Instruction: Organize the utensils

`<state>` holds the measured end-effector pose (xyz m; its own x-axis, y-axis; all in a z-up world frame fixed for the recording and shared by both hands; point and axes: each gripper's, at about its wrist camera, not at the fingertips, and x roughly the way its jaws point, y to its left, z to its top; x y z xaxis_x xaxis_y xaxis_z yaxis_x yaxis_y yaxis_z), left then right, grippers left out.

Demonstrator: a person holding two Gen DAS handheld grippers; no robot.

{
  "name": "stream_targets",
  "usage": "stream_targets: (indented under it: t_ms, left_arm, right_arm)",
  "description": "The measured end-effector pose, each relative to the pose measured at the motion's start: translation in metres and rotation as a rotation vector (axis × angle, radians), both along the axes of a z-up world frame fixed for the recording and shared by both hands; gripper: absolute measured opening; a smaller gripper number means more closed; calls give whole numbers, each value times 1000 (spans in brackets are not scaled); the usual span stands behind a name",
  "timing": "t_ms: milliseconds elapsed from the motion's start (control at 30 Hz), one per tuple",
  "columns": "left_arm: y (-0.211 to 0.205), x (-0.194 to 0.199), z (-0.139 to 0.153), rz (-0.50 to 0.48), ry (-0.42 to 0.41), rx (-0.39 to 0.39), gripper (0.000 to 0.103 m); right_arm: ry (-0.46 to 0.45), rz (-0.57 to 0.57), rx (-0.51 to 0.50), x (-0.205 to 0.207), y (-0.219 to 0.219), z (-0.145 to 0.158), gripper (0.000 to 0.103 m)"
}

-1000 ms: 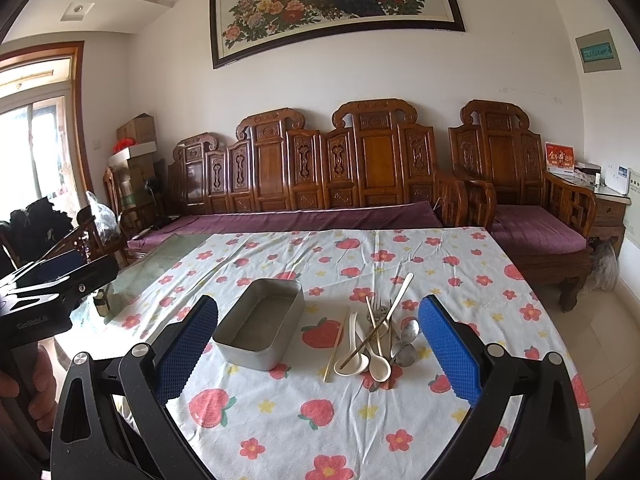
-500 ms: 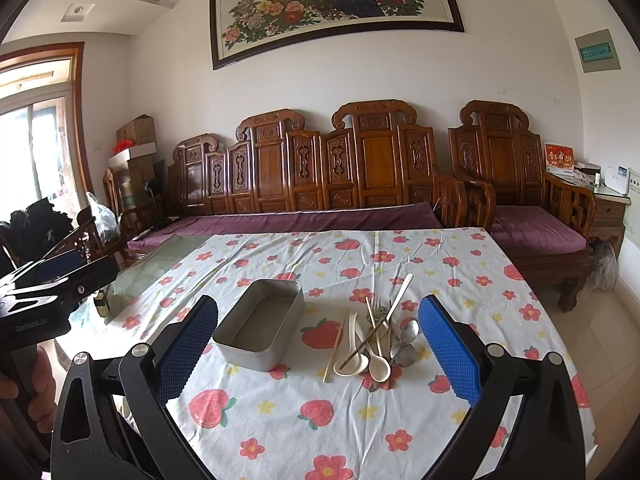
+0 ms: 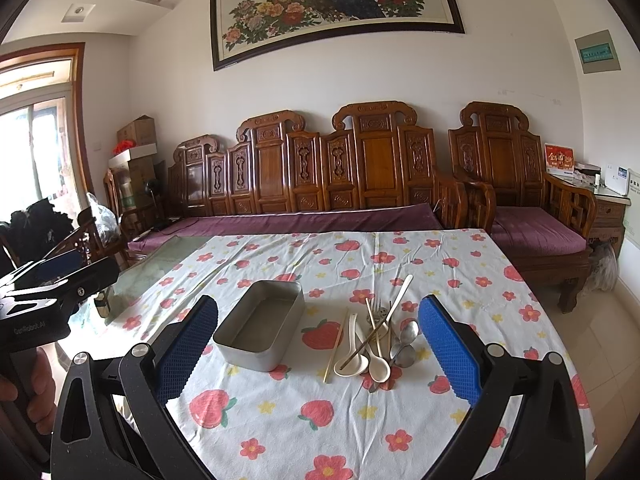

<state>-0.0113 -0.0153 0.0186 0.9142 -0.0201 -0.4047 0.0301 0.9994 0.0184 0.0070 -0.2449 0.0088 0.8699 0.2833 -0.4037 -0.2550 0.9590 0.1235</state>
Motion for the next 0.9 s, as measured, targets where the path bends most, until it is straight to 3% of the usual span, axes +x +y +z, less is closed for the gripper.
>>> stream_targets:
  t_ms: [533, 900]
  left_arm:
    - [-5, 4, -12, -12, 34, 3, 97]
    - [1, 26, -34, -4, 119, 8, 97]
  right_arm:
    - [5, -5, -5, -2, -4, 11, 100]
    - [36, 24, -35, 16, 0, -21, 100]
